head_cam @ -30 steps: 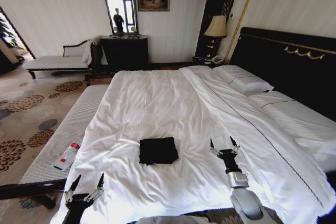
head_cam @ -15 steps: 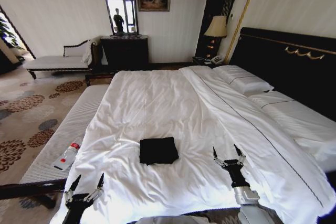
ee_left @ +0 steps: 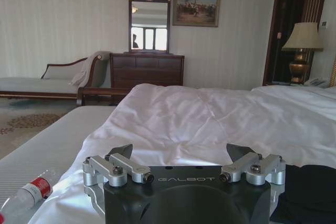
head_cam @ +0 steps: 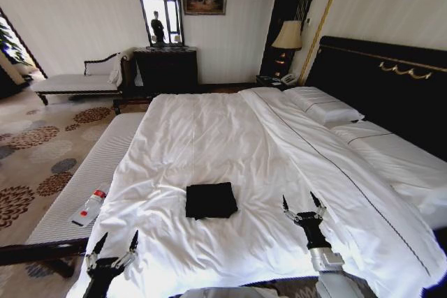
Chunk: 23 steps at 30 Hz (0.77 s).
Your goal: Fold the clothes on the bed.
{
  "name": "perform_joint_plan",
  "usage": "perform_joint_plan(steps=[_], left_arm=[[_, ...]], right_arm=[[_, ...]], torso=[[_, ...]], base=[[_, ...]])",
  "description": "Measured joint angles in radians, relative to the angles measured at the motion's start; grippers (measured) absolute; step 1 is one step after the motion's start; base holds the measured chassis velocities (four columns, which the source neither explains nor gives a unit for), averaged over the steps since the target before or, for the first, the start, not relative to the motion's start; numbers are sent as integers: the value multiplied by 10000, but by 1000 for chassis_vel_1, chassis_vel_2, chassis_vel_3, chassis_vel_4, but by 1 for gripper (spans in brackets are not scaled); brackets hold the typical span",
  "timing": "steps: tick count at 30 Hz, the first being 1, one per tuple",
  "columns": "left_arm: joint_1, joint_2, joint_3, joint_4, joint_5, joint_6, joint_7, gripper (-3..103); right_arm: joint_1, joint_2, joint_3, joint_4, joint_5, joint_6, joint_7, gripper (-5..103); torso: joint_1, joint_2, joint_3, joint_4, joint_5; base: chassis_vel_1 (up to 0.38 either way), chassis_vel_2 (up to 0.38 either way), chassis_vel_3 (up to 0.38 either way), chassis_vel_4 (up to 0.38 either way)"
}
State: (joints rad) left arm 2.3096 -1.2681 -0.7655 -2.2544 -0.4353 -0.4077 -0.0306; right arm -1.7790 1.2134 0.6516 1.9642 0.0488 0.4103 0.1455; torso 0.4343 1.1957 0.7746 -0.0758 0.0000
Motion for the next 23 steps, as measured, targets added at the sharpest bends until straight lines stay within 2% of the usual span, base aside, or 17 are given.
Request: perform_joint_plan(steps=[23], left_arm=[[0, 0, 0, 0, 0, 0, 0, 100]], right_arm=[[17, 0, -17, -21, 6, -22, 15, 100]], torso=[[0, 0, 0, 0, 0]], base=[[0, 0, 0, 0]])
